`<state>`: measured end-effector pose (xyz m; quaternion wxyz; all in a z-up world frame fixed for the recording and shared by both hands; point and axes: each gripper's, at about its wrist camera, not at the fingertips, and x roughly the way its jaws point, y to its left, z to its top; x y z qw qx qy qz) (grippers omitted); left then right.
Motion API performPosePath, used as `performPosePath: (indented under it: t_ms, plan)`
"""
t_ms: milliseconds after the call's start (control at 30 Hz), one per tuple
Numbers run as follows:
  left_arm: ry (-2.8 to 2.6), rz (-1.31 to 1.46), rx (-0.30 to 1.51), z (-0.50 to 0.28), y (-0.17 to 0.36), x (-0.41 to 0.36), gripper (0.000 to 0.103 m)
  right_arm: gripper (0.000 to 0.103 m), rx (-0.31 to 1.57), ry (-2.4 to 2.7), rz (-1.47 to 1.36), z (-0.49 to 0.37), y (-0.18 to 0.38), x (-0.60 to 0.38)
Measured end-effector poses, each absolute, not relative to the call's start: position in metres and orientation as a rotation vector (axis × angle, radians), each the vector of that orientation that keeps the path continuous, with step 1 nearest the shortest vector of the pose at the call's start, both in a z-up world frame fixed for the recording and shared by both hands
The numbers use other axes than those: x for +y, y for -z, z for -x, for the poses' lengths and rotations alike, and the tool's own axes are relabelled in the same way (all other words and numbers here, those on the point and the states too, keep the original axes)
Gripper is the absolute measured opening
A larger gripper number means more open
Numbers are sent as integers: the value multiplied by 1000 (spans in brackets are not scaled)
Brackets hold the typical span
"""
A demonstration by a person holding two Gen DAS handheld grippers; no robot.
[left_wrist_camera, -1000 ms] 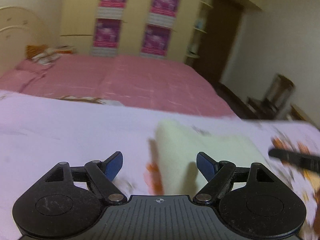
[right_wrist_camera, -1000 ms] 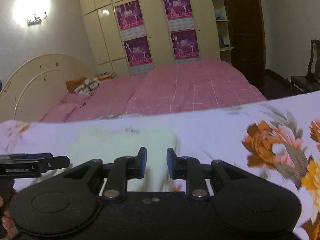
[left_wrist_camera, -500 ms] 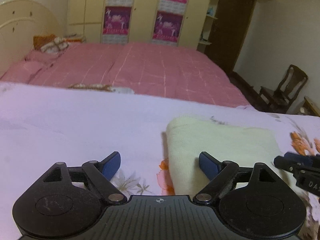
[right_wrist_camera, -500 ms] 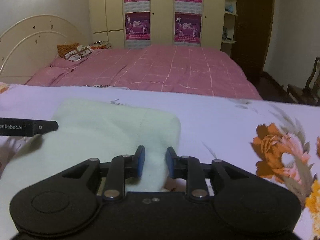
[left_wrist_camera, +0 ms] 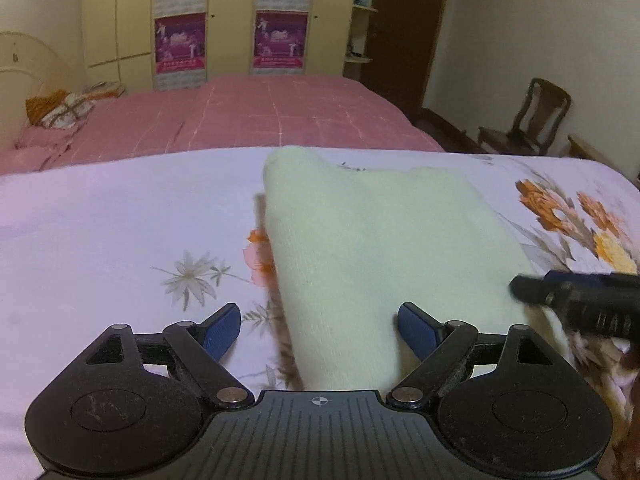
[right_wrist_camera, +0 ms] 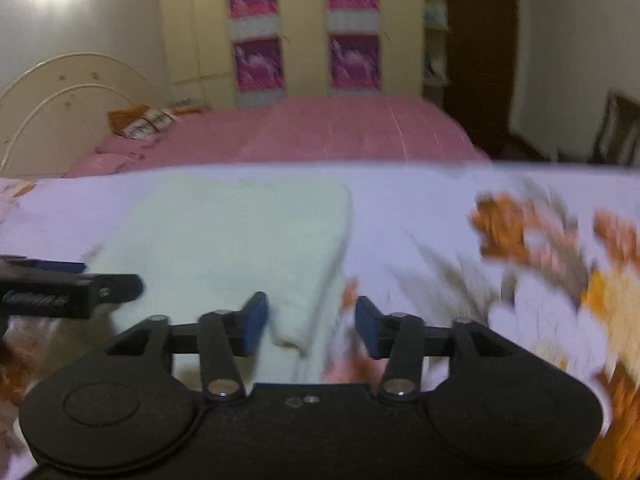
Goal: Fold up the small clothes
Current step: 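Grasp the sweater end with both tools and lift it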
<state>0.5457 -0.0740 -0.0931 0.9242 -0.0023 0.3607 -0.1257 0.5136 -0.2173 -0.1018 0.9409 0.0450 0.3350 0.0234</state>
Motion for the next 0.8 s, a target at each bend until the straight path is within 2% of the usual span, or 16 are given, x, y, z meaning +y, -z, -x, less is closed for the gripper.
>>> performPosePath:
  t_ms: [167,367,533,667,700,733,767,800]
  plan:
    - [296,71,718,-530,81,-47,85,51,596,-7,-269,-486,78,-253]
    - [409,315,807,-541,102,-23,85,51,663,-172,-468,-491,99,-270]
    - [420,412,840,-551,117,-12,85,63,674,-227,-540,-505,115,-274]
    - [425,428,831,-555,123,-11,85,63,701,-249,-487,-514,119,-268]
    - [426,434,828,-557,123,-12,85,58,689,-252,-459,-513,117,-264]
    - [429,441,827,-558,122,-11,85,21,686,-262,-423,-512,116,-260]
    - [434,448,826,-558,122,-10,85,22,690,-251,-396,-512,116,-258]
    - [440,454,827,-559,123,-9,85,18,687,-232,-416,-514,115,-260]
